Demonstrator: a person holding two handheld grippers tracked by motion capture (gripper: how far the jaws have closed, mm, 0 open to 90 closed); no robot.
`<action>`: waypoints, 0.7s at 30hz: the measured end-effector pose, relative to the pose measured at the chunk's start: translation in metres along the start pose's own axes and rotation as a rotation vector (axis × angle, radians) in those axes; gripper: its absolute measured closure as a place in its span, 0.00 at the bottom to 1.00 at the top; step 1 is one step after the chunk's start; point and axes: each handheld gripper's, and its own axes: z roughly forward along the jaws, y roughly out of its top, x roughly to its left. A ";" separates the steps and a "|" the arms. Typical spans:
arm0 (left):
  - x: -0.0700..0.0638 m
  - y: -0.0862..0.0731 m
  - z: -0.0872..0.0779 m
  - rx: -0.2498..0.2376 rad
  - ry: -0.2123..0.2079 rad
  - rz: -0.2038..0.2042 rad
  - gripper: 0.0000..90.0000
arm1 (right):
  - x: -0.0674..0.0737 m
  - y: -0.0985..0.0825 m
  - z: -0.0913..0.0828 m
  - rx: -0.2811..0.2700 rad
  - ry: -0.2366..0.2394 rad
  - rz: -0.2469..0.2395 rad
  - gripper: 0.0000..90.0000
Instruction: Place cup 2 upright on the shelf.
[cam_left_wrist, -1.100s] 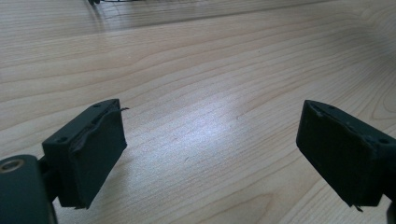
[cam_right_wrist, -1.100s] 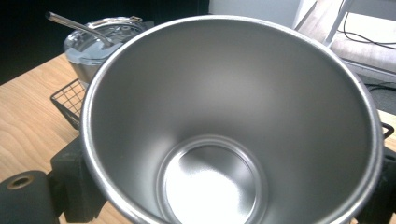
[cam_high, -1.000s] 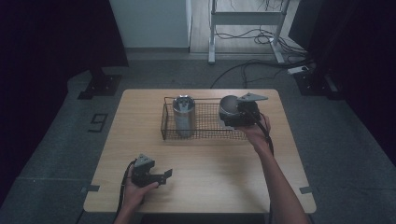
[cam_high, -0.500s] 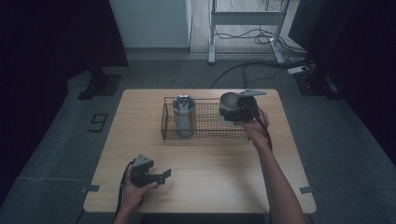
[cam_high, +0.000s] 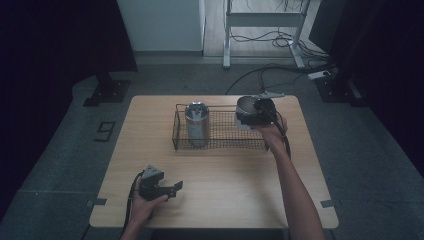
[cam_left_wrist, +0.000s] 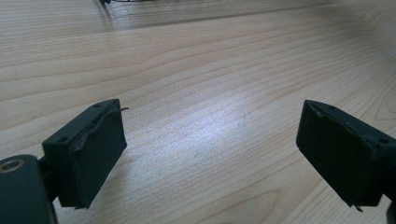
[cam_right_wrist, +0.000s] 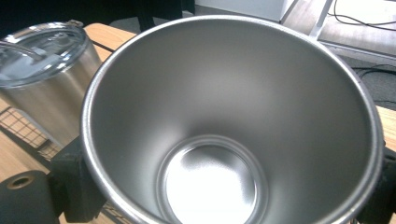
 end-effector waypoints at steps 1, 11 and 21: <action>0.000 0.000 0.000 0.001 -0.001 -0.001 0.09 | -0.001 0.000 0.002 0.004 -0.004 -0.001 0.09; 0.000 0.000 -0.001 -0.002 0.001 0.001 0.10 | -0.005 0.004 0.019 0.029 -0.014 0.004 0.09; 0.000 0.000 -0.001 -0.001 -0.002 0.004 0.10 | -0.005 0.007 0.032 0.044 -0.020 0.000 0.09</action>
